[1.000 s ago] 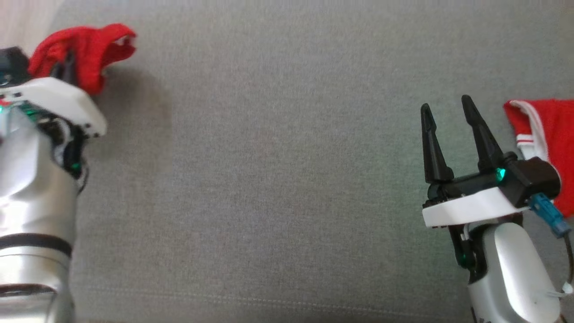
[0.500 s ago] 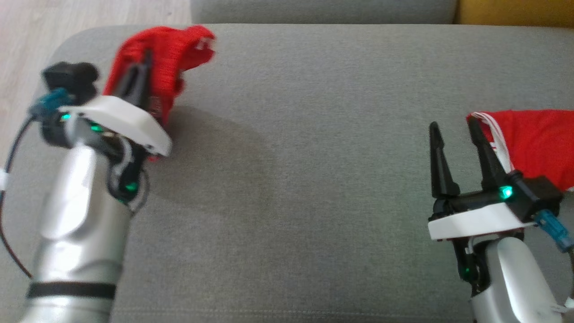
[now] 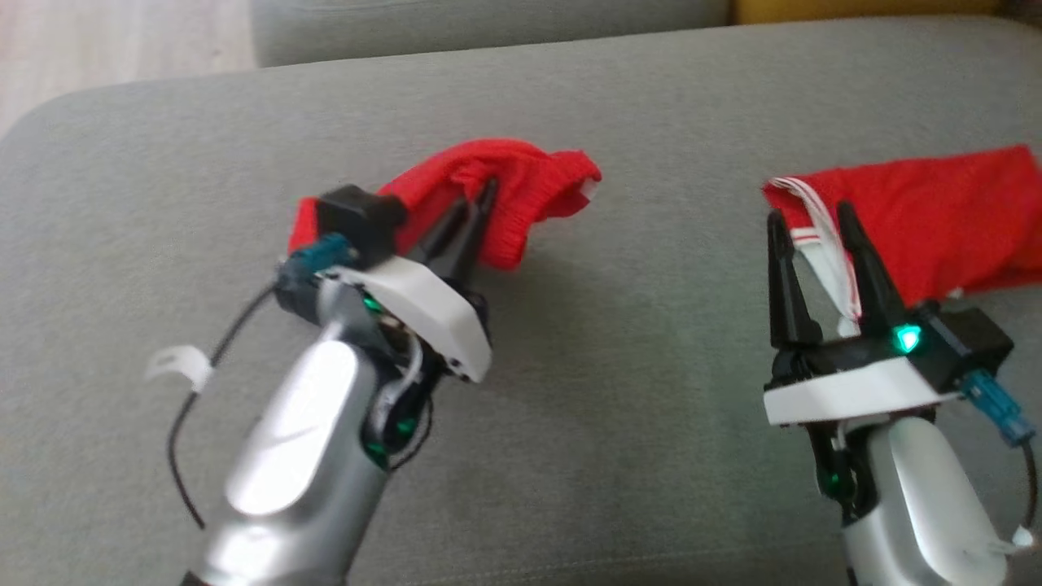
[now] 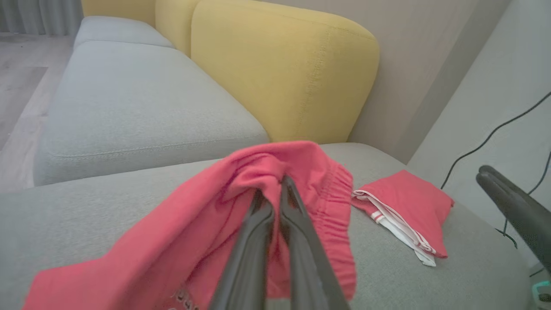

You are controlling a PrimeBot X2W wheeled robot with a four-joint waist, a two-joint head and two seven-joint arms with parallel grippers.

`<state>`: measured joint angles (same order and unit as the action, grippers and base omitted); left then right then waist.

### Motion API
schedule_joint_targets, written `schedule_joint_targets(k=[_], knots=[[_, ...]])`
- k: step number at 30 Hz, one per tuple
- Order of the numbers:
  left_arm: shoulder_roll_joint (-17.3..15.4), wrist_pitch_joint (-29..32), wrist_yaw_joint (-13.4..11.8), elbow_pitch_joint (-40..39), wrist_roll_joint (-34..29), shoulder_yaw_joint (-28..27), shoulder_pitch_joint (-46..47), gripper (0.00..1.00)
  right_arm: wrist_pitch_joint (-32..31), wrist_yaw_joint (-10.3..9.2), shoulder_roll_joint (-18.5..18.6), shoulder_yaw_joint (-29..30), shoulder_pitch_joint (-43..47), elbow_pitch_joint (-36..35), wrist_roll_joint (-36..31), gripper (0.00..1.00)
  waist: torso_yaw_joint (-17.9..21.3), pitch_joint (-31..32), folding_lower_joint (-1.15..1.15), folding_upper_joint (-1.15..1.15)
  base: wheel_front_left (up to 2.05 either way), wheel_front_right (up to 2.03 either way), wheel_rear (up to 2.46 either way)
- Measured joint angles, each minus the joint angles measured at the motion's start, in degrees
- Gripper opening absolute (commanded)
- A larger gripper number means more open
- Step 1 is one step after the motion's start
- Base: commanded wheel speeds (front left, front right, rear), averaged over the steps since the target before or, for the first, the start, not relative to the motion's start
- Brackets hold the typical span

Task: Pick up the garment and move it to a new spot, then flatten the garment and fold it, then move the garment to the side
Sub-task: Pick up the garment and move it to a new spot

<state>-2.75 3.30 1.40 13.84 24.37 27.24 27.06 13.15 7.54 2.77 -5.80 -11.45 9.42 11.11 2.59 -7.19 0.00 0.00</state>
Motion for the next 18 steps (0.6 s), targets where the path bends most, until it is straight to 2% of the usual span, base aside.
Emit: schedule_joint_targets(k=[3, 4, 5, 6, 12, 18], knots=[[0.07, -2.25, -2.15, 2.55, 1.0, 3.36, 0.02, 0.0, 0.08, -0.01, 0.01, -0.81, -1.19, 0.25, 0.52, 1.0, 2.03, -0.32, 0.0, 0.0, 0.0, 0.0, 0.0], [0.1, -3.33, -3.08, 3.61, 0.93, 4.46, 0.04, 0.19, 0.24, 0.0, 0.01, -1.09, -1.21, 0.37, 0.69, 1.0, 2.68, -0.4, 0.0, 0.0, 0.0, 0.0, 0.0], [0.1, -4.45, -4.07, 4.82, 0.79, 5.45, 0.12, 0.64, 0.48, 0.0, 0.01, -1.44, -1.19, 0.65, 0.92, 1.0, 3.34, -0.48, 0.0, 0.0, 0.0, 0.0, 0.0], [0.11, -5.2, -4.69, 6.06, 0.48, 6.1, 0.19, 1.0, 0.49, 0.0, 0.0, -1.69, -1.19, 0.79, 1.0, 1.0, 3.98, -0.57, 0.0, 0.0, 0.0, 0.0, 0.0], [0.18, -8.86, -6.01, 10.99, 1.49, 6.9, 2.44, 1.0, 0.57, 0.0, 0.02, -3.09, -1.03, 1.82, 1.51, 1.0, 5.95, -0.66, 0.0, 0.0, 0.0, 0.0, 0.0], [-1.7, -13.06, -6.52, 11.67, 4.07, 1.97, 3.33, 1.0, 1.02, 0.0, 0.02, -4.37, -0.71, 2.52, 1.51, 1.0, 4.67, 0.68, 0.0, 0.0, 0.0, 0.0, 0.0]])
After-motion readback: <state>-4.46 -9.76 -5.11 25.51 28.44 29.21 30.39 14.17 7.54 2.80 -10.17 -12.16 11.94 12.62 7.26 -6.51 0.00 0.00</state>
